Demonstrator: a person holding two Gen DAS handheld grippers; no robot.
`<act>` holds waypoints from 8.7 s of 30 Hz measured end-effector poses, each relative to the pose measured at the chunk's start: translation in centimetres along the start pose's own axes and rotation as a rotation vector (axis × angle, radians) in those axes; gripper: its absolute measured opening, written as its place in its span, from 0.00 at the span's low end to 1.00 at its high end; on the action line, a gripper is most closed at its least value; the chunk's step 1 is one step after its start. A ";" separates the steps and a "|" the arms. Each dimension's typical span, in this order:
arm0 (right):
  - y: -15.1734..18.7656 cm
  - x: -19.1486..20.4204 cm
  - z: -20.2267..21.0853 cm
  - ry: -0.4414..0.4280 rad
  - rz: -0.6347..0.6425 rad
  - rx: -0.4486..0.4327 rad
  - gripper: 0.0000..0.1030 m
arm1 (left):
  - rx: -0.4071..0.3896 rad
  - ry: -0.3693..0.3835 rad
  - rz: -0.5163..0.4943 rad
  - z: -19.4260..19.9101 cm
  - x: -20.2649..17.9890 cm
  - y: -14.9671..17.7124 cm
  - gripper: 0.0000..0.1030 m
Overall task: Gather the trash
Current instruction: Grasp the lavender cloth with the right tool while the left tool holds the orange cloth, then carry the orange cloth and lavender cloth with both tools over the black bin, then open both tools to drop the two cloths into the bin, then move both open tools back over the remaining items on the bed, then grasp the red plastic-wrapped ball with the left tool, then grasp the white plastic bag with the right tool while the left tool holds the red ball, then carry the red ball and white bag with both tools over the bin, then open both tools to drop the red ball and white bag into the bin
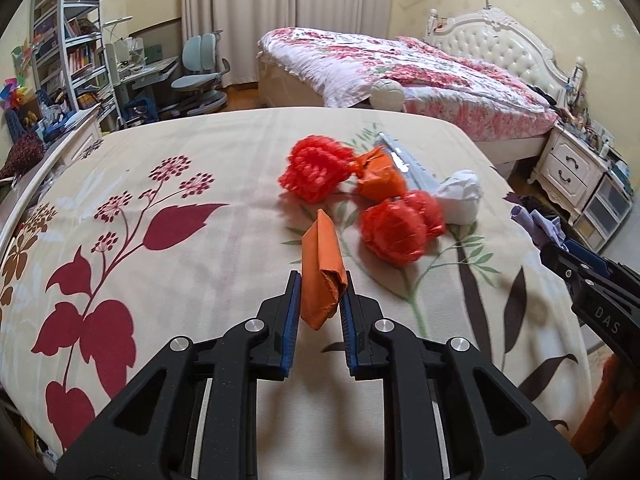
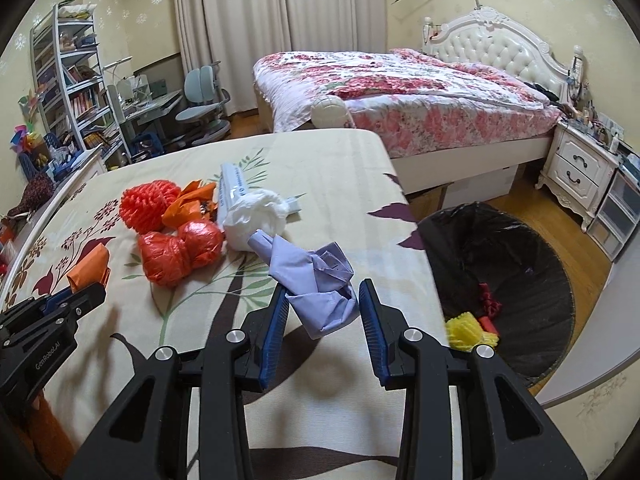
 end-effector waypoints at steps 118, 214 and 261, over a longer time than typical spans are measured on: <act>0.2 -8.6 0.8 0.191 -0.138 -0.053 0.77 | -0.074 -0.032 -0.102 -0.5 -7.5 -2.2 0.81; -0.7 -12.4 2.7 0.200 -0.146 -0.059 0.43 | -0.099 0.174 -0.143 2.0 -14.3 -2.4 0.37; 0.7 -21.8 2.5 0.317 -0.281 -0.075 0.60 | -0.093 0.207 -0.305 -1.8 -28.1 -3.3 0.61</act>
Point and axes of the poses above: each gripper's, at about its wrist camera, not at the fingertips, and z roughly against the way its jaws point, x to its left, y to its underside, the point moved 8 cm from there along -z, roughly the way its jaws point, and after that the axes turned 12 degrees about -y, right-handed, at the moved point
